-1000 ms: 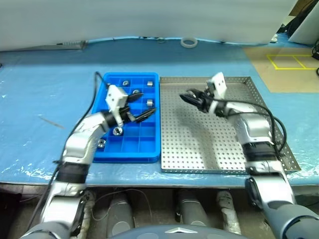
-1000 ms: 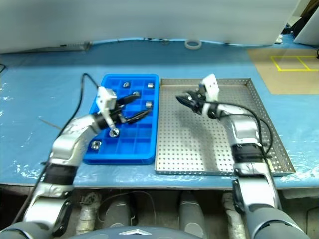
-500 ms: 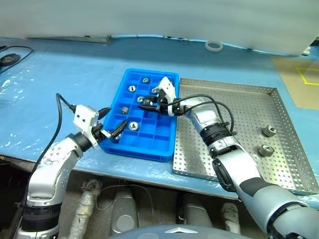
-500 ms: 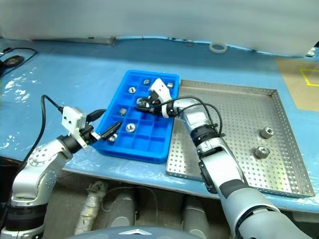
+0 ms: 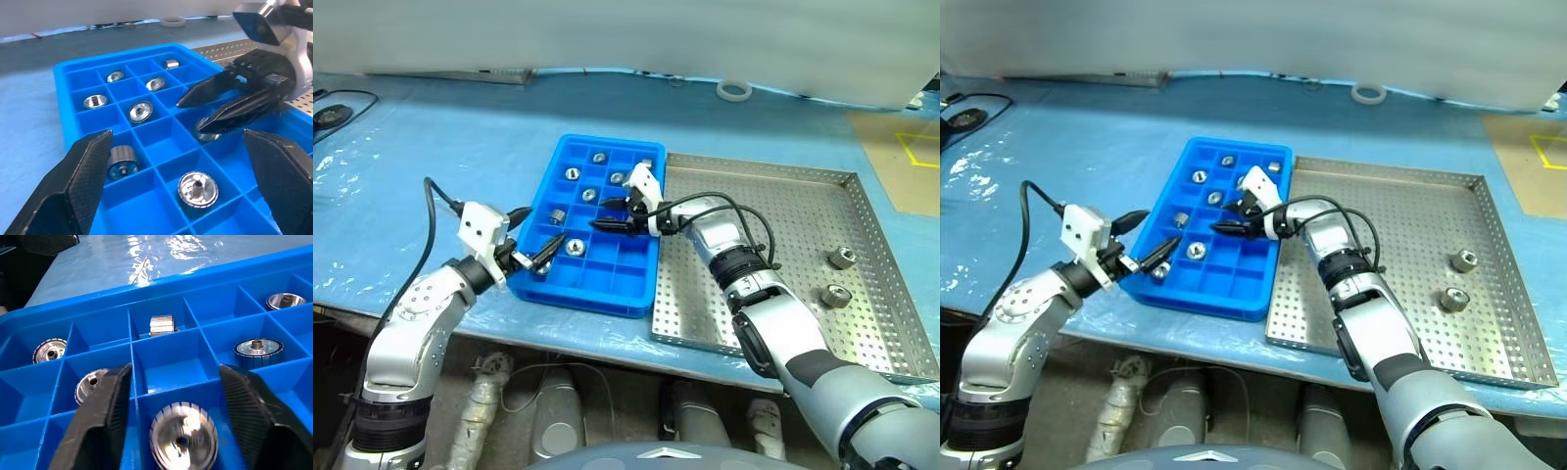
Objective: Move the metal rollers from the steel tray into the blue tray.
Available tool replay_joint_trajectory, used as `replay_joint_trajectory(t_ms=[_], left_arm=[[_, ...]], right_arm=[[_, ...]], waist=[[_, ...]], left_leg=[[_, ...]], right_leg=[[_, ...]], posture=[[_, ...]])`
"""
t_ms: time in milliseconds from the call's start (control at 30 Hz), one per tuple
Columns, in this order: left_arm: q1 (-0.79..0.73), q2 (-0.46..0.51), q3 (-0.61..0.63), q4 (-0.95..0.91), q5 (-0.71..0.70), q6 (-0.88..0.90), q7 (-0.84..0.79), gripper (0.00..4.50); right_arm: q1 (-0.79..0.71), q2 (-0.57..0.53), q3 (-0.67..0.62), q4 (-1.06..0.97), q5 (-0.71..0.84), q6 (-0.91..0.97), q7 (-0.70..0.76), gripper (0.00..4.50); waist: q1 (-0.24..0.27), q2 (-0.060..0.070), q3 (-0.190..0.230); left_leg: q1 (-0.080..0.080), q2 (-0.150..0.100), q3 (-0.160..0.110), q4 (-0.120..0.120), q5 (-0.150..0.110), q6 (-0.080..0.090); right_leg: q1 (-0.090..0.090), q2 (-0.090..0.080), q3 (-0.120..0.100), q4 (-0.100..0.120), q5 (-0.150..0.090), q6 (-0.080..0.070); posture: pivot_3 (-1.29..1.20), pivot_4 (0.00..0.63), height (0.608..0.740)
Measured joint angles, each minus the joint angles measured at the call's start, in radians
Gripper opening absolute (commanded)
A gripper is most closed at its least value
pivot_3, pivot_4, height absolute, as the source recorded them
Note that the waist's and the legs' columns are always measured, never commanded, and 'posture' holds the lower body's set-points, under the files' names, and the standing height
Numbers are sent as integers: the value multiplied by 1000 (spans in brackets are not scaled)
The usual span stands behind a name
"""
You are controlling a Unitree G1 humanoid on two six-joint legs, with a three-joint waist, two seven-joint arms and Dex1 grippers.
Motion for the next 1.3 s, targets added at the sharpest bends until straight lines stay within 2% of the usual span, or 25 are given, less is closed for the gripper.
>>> replay_joint_trajectory(t_ms=[133,333,600,733,833,967,1233,1300], left_arm=[[-81,-29,-64,75,4,-10,-30,4500],[-267,-113,-194,266,28,-64,-117,4500],[-493,-228,-289,607,74,-204,-279,4500],[-556,-275,-306,733,92,-270,-348,4500],[-573,-301,-312,780,98,-299,-379,4500],[-591,-322,-313,818,111,-328,-398,4500],[-591,-334,-315,848,133,-353,-414,4500],[-591,-331,-314,848,134,-354,-417,4500]], right_arm=[[5,-32,-36,-16,3,-1,-54,3935],[100,-186,-138,-189,26,58,-115,3935],[434,-392,-320,-623,91,295,-237,3935],[582,-449,-415,-800,125,407,-300,3935],[629,-467,-431,-852,128,451,-330,3935],[666,-507,-431,-859,118,499,-368,3935],[734,-538,-420,-866,128,595,-367,3935],[747,-538,-400,-862,127,604,-364,3558]], waist=[[2,0,0],[-26,0,0],[-112,-1,0],[-156,-1,0],[-189,0,-1],[-207,0,-1],[-207,0,-1],[-206,0,-1]], left_leg=[[-1,-2,0,2,0,0],[0,-3,1,4,0,1],[2,-3,5,3,-1,3],[4,-4,8,4,-2,4],[4,-3,8,7,-3,6],[2,-4,8,12,-4,8],[1,-4,8,13,-6,10],[1,-4,8,13,-6,11]], right_leg=[[1,-1,1,0,0,0],[2,0,3,1,0,0],[1,2,6,-1,0,1],[1,3,7,-2,1,2],[1,3,7,-1,1,4],[1,3,8,-2,-1,9],[2,2,8,-3,1,7],[2,2,8,-3,1,5]], posture=[[12,150,740],[-199,150,740],[-442,150,740],[-500,150,740],[-520,150,740],[-527,150,740],[-516,150,740],[-516,150,740]])
